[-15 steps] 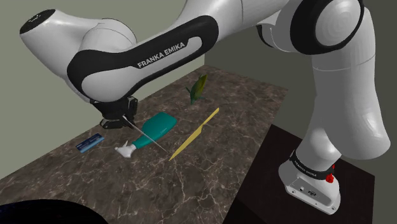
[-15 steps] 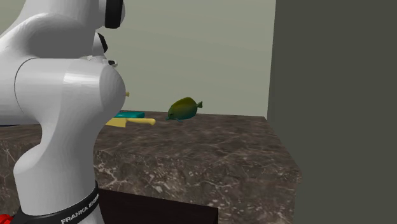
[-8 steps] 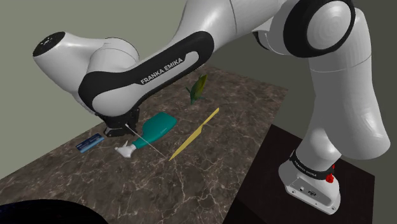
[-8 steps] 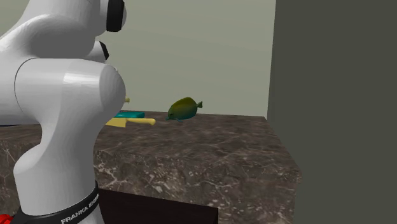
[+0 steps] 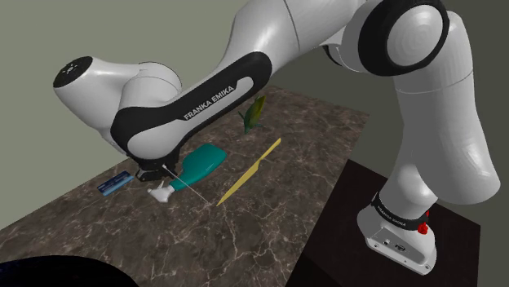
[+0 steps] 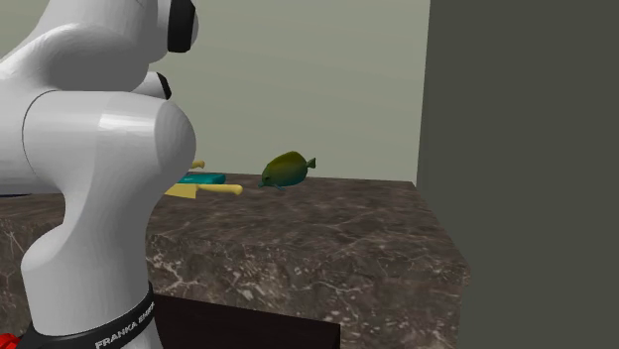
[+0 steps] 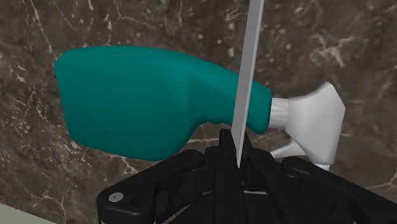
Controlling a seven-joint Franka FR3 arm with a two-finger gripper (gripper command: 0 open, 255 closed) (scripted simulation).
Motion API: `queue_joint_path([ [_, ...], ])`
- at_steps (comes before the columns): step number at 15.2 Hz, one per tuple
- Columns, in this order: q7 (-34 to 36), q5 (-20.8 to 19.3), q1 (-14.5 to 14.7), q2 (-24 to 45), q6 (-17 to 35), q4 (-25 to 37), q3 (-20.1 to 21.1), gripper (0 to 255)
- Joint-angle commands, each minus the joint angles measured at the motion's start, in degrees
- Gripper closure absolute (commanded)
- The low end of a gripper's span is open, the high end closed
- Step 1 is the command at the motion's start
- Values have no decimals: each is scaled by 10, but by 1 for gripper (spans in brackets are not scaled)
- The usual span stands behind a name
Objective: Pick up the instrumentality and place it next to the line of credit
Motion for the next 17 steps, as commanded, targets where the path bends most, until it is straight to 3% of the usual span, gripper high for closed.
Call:
queue_joint_path([
  [1,1,1,0,2,2,-7,0,255],
  [5,1,1,0,2,2,-7,1,255],
  [6,2,1,-2,-1,4,-13,1,0],
  [11,2,1,0,2,2,-7,1,0],
  [15,-9,11,15,-4,-64,53,8,0],
  [17,-9,11,15,-4,-64,53,8,0],
])
